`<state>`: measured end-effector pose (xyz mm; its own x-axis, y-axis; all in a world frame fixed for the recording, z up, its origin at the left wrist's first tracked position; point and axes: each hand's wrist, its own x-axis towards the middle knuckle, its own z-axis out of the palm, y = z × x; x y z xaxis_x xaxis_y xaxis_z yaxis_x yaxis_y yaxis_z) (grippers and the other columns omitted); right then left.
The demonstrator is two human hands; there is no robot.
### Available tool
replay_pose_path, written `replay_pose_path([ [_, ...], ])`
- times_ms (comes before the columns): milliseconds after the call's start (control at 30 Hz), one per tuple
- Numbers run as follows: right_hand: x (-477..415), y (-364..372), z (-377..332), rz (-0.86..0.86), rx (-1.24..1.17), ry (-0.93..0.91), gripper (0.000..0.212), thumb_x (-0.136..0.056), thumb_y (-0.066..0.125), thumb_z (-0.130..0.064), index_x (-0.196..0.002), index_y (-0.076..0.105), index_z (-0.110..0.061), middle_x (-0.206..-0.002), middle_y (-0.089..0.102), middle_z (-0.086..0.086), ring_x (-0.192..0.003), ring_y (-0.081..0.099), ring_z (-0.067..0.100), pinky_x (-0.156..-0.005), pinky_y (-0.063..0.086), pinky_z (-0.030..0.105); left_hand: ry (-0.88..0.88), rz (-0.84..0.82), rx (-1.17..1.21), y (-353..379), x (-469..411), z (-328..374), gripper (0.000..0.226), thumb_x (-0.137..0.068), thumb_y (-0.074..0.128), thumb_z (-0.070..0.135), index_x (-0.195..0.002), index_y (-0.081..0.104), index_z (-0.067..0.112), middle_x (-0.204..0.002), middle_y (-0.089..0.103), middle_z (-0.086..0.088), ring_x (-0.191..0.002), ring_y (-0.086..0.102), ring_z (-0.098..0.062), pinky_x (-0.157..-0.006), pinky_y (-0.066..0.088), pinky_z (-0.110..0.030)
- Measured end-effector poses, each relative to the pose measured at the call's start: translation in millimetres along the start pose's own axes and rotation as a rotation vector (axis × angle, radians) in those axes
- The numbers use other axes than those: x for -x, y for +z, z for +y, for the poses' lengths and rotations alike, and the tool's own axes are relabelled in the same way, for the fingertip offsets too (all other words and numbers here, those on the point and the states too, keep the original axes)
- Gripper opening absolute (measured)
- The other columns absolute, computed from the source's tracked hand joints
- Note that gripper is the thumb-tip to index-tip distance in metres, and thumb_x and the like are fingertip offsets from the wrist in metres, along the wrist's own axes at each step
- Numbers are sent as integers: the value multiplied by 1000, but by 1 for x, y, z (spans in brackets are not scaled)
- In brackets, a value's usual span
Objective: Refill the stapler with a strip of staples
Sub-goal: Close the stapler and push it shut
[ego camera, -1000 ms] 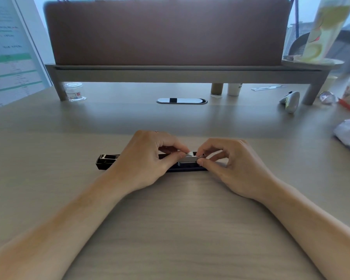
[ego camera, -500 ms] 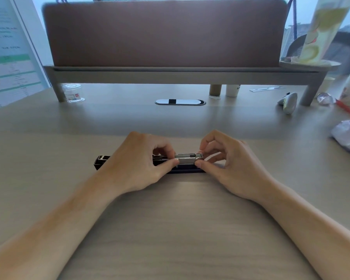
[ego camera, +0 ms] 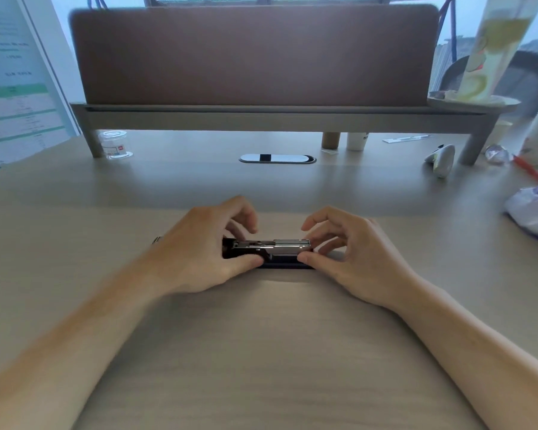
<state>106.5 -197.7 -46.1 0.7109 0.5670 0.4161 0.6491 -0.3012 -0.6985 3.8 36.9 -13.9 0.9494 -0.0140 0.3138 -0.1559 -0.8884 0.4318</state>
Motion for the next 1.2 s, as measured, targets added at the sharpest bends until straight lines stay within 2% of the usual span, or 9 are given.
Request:
replay_pose_path([
  [67, 0, 0, 1, -3, -12, 10, 30, -78, 90, -20, -99, 70, -27, -83, 79, -6, -72, 74, 11, -77, 61, 30, -63, -119, -87, -24, 4, -15, 41, -72, 88, 39, -104, 61, 38, -103, 70, 22, -92, 68, 4, -76, 53, -18],
  [167, 0, -1, 1, 2, -1, 24, 30, -76, 92, -23, -97, 71, -27, -81, 79, -7, -70, 74, 11, -75, 61, 28, -126, -257, -174, -51, 9, -32, 30, -75, 87, 37, -101, 73, 42, -92, 75, 23, -90, 68, 2, -79, 53, -23],
  [367, 0, 0, 1, 8, 20, 56, 26, -73, 93, -31, -91, 75, -30, -78, 79, -11, -68, 73, 8, -73, 61, 22, -55, -456, -406, -75, -16, -11, 24, -80, 84, 43, -98, 72, 51, -91, 63, 15, -86, 57, -1, -76, 47, -28],
  [500, 1, 0, 0, 7, 21, 67, 29, -73, 93, -31, -95, 73, -30, -78, 79, -8, -67, 74, 5, -72, 59, 19, -67, -493, -623, -87, -50, 39, 46, -71, 90, 39, -112, 68, 38, -93, 69, 13, -86, 63, -7, -71, 50, -29],
  [633, 2, -1, 0, 14, 30, 65, 37, -73, 93, -34, -101, 69, -34, -80, 79, -8, -70, 76, 7, -78, 60, 24, -17, -365, -464, -78, -70, 67, 64, -60, 97, 41, -111, 58, 38, -83, 67, 14, -78, 59, 0, -68, 48, -32],
  [833, 1, -1, 0, 19, 34, 73, 55, -73, 93, -34, -116, 59, -35, -80, 81, -11, -71, 75, 6, -73, 56, 18, 56, -371, -296, -29, -64, 64, 30, -67, 91, 38, -86, 68, 30, -82, 75, 10, -79, 70, -8, -75, 60, -38],
  [1000, 1, 0, 0, -15, 15, 85, 79, -74, 91, -37, -139, 46, -44, -85, 81, -16, -76, 75, 4, -81, 60, 29, 24, -379, -197, -11, -57, 52, 25, -78, 82, 43, -96, 72, 30, -91, 75, 11, -89, 70, -10, -81, 58, -37],
  [1100, 1, 0, 0, -1, 11, 86, 85, -73, 92, -36, -143, 45, -45, -84, 79, -21, -77, 74, 3, -83, 60, 29, -70, -357, -103, -1, -52, 48, 41, -91, 59, 62, -91, 69, 23, -88, 72, 9, -86, 67, -13, -80, 53, -37],
  [1200, 1, 0, -1, -9, 18, 93, 86, -74, 91, -36, -145, 43, -46, -86, 78, -24, -78, 74, 3, -84, 59, 29, -204, -289, -11, 20, -52, 49, 67, -103, 31, 62, -72, 53, 6, -67, 56, -6, -64, 53, -23, -65, 38, -38],
])
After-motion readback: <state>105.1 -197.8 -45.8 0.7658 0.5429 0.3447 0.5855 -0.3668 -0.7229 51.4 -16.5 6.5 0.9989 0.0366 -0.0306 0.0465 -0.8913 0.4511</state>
